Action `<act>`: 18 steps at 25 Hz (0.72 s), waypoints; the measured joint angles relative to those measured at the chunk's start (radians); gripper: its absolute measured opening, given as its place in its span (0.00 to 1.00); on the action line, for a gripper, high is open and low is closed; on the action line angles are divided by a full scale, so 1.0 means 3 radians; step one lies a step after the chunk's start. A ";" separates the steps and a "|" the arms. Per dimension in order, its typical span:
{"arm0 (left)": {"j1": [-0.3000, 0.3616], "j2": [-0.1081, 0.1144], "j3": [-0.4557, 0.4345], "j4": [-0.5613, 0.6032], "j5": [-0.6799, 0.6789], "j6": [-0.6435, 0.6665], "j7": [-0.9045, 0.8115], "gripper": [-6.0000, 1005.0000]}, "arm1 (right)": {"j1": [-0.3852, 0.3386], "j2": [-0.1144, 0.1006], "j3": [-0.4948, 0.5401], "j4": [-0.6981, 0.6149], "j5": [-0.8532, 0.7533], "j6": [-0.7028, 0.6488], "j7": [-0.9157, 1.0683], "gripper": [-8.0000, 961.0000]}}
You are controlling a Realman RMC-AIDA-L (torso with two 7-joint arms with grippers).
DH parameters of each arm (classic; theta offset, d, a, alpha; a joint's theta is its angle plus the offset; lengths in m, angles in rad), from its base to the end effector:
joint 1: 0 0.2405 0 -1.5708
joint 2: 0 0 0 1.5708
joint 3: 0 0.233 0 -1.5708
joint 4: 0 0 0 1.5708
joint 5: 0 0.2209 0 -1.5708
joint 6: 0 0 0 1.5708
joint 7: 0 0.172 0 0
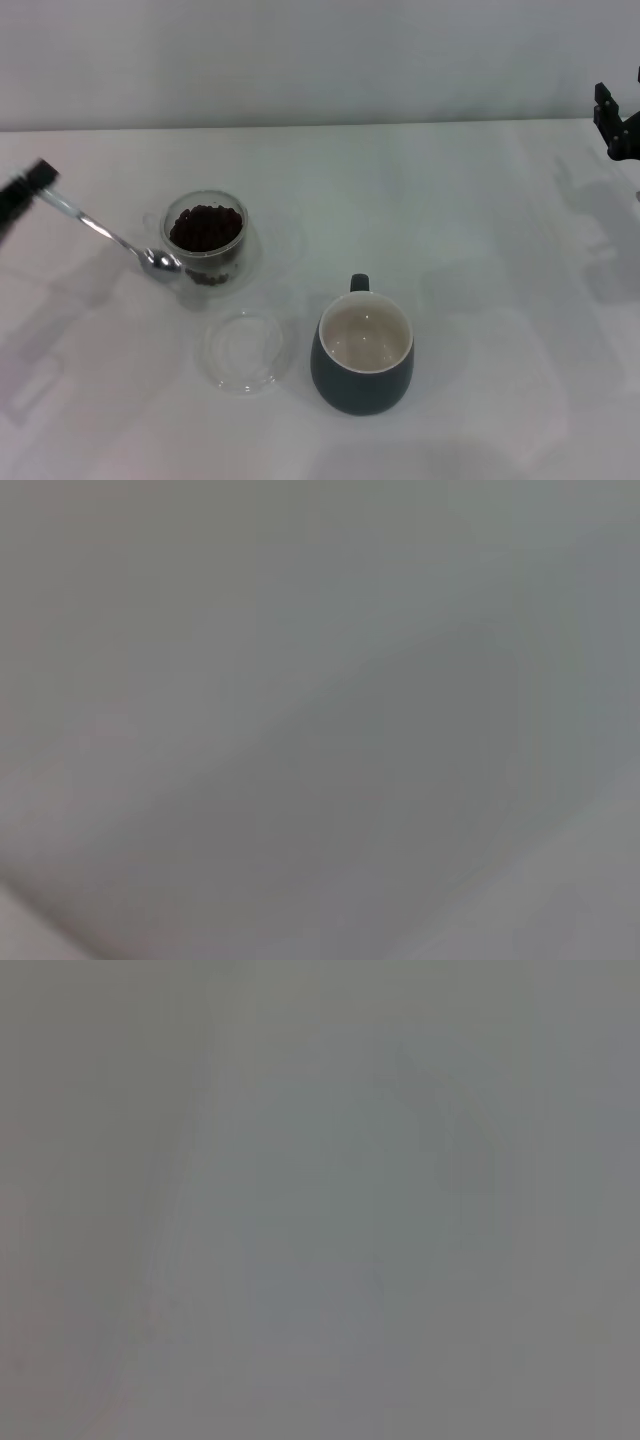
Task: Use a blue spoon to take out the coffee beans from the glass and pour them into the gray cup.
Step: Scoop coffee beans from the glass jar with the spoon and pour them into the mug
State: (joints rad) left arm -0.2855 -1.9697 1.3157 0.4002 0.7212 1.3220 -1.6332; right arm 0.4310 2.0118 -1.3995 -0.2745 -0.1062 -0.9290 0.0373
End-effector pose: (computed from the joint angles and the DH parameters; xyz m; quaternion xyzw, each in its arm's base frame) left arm -0.2909 0.3340 0.0273 -0.6570 -0.5035 -0.5179 0.2158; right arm 0.3345 0.3948 0.0447 -0.7235 0.1401 0.1705 0.6541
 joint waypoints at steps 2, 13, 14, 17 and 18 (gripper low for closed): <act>0.0034 0.0036 -0.0050 0.0117 0.0005 0.0013 0.0013 0.14 | 0.0000 -0.0002 -0.0001 0.0000 -0.0001 -0.0001 -0.0002 0.55; -0.0189 0.0236 -0.0246 0.0291 0.0324 -0.0271 0.0265 0.14 | 0.0023 0.0014 -0.0028 0.0000 -0.0004 -0.0024 0.0000 0.55; -0.0240 0.0241 -0.0269 0.0290 0.0391 -0.0317 0.0264 0.14 | 0.0020 0.0014 -0.0035 0.0000 -0.0004 -0.0032 0.0007 0.55; -0.0358 0.0247 -0.0285 0.0305 0.0553 -0.0458 0.0256 0.14 | 0.0014 0.0015 -0.0039 0.0012 0.0000 -0.0038 0.0009 0.55; -0.0405 0.0248 -0.0286 0.0311 0.0609 -0.0522 0.0253 0.14 | 0.0014 0.0015 -0.0039 0.0018 0.0003 -0.0038 0.0009 0.55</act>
State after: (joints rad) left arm -0.4072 -1.8954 1.2300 0.4937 0.9040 1.1652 -1.5572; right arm 0.4353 2.0164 -1.4112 -0.2692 -0.1055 -0.9405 0.0401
